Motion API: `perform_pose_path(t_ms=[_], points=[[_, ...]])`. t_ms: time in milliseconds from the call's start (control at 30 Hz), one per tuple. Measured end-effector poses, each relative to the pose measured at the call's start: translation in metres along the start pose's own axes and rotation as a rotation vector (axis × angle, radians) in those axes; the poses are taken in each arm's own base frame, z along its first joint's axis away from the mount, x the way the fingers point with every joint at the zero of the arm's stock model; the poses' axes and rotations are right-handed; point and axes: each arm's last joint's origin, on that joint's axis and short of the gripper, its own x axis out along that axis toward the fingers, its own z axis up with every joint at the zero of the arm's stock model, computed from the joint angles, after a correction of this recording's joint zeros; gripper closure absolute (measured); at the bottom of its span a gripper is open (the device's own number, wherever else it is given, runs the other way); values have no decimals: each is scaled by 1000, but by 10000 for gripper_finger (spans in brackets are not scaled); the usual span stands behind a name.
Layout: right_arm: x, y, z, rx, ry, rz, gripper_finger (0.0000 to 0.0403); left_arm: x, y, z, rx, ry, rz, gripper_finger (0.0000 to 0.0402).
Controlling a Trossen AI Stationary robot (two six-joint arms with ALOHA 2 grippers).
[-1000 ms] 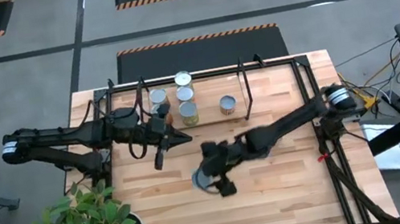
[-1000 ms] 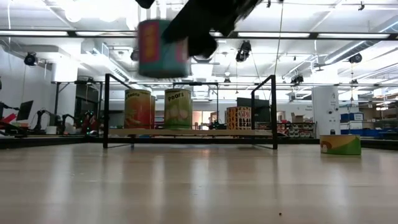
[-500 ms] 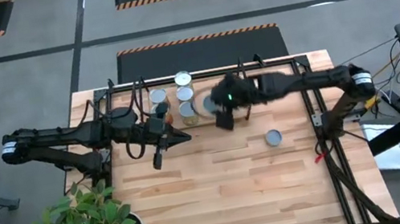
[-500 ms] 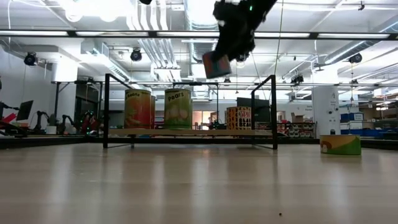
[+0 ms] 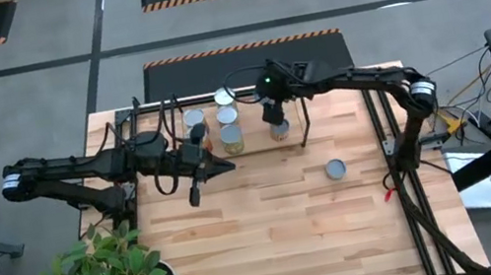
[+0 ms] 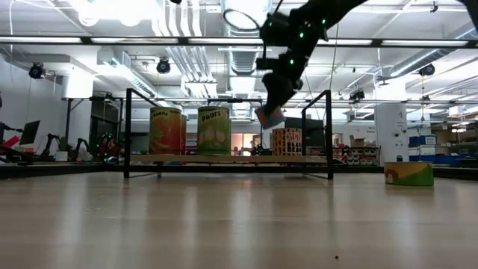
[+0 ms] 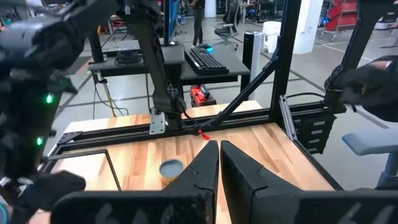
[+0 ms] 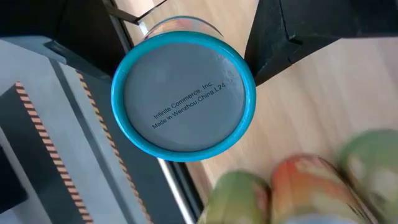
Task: Pick and place cans onto a shelf
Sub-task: Put the small blue canned corn on the shelf aligned with the other small yellow canned bean
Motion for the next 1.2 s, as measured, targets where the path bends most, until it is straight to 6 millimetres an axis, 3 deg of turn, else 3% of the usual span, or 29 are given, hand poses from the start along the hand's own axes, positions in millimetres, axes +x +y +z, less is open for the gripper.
perform_pose_path(t_ms=[400,767,967,1200], points=[[36,-5,-10,55,88,19,118,0,0,0,3,-3,2,401],[57,1,-16,48,138,56,77,0,0,0,4,-3,2,401],[55,1,-17,45,149,58,70,0,0,0,4,-3,2,401],[36,-5,-7,39,174,63,74,0,0,0,16,-3,2,401]])
